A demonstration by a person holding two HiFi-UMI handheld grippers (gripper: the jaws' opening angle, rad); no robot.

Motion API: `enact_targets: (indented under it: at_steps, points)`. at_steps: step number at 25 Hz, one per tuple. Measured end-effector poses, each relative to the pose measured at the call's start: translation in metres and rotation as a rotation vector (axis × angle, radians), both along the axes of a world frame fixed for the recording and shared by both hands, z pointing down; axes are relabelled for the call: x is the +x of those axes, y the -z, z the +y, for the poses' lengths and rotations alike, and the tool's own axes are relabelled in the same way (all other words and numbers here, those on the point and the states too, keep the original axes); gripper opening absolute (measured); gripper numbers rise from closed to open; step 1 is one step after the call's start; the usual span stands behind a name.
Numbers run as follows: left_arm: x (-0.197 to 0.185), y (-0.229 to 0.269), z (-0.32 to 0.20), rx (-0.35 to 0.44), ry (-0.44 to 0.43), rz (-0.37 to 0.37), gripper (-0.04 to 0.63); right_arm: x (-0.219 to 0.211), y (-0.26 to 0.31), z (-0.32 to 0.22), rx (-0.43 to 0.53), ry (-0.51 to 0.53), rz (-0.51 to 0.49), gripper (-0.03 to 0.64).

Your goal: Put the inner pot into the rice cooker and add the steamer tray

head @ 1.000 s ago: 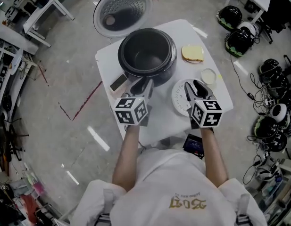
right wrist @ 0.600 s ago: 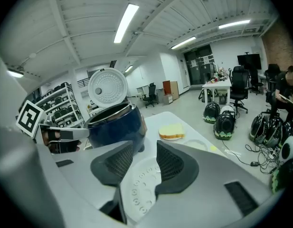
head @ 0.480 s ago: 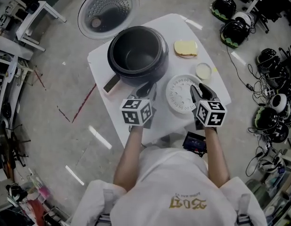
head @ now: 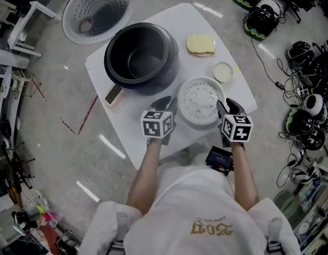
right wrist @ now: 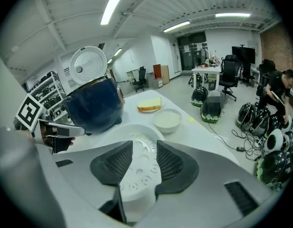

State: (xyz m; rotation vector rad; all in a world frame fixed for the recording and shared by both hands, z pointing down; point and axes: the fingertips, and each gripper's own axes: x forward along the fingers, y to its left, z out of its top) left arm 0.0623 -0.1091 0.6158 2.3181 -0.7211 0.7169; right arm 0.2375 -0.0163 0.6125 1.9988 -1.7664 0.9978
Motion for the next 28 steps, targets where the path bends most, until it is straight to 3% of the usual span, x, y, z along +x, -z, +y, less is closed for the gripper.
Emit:
enact_targets:
  at_steps: [10, 28]
  points:
    - [0.017, -0.049, 0.01, -0.09, -0.026, -0.082, 0.14, 0.018, -0.05, 0.017, -0.103, -0.03, -0.056, 0.166]
    - [0.025, -0.068, 0.015, -0.16, -0.007, -0.073, 0.104, 0.017, -0.069, 0.017, -0.13, -0.053, -0.127, 0.122]
